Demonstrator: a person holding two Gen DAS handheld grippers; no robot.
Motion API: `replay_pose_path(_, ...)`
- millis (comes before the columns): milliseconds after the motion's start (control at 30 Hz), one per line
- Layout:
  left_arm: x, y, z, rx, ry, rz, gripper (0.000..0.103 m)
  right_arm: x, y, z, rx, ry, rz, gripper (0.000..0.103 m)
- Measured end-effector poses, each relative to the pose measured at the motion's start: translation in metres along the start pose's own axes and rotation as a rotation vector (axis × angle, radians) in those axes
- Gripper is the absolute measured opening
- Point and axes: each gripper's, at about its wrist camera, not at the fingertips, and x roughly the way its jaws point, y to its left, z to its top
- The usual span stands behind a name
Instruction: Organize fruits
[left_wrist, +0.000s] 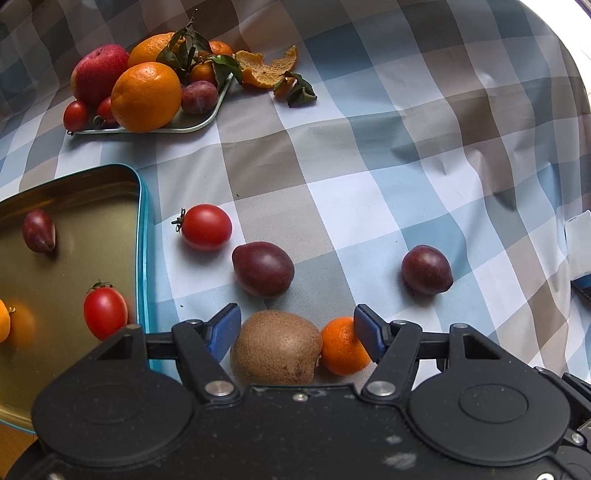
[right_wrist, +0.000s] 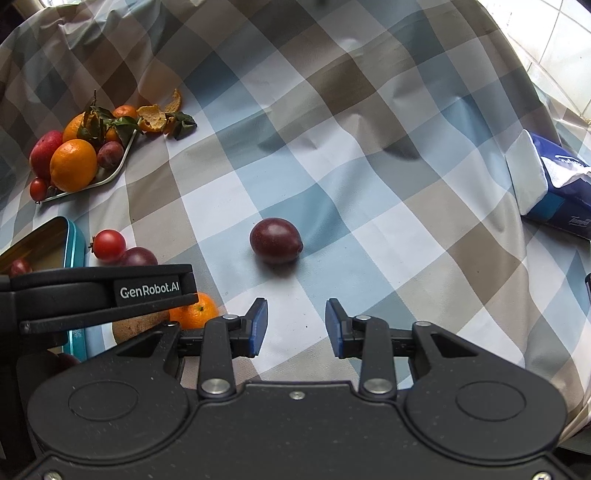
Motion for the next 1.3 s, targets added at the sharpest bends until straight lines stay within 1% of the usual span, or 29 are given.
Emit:
replay_pose_path(200,0.0,0.008,0.002,-0.004,0.032,-0.019,0.067,-0.001,0.02,-0.007,-0.112,0.053,0.109,0.044)
replay_pose_path(267,-0.002,0.012,0.003,-0.007,0.031,-0.017,0.063,-0.002,0.027,-0.011,-0.142,0.06,0.119,0.044)
replay_pose_path(333,-0.006,0.015,0.003,-0.005,0.017,-0.008,0.062,-0.002,0.032,-0.014,-0.169,0.069,0.135,0.044)
replay_pose_path(467,-0.015,0.02,0.003,-0.005,-0.004,-0.015,0.062,-0.005,0.041,-0.017,-0.225,0.087,0.19,0.044)
replay_pose_path(567,-0.025,0.026,0.003,-0.013,-0.039,0.001,0.062,-0.008,0.047,-0.02,-0.273,0.092,0.216,0.044)
replay_pose_path(700,-0.035,0.034,0.003,-0.025,-0.074,0.014,0.062,-0.001,0.051,-0.024,-0.294,0.14,0.246,0.044)
replay_pose_path(833,-0.038,0.038,0.002,-0.037,-0.077,0.02,0.062,0.01,0.054,-0.029,-0.284,0.195,0.254,0.044)
replay_pose_path(867,-0.038,0.039,0.002,-0.037,-0.075,0.022,0.062,0.012,0.054,-0.03,-0.28,0.197,0.25,0.048)
replay_pose_path(900,-0.037,0.039,0.002,-0.036,-0.073,0.025,0.062,0.013,0.055,-0.03,-0.28,0.195,0.241,0.048)
replay_pose_path(1067,-0.033,0.041,0.001,-0.04,-0.047,0.018,0.062,0.017,0.057,-0.032,-0.283,0.196,0.235,0.049)
replay_pose_path(1300,-0.029,0.036,-0.001,-0.01,-0.037,0.009,0.062,0.017,0.059,-0.034,-0.289,0.199,0.233,0.05)
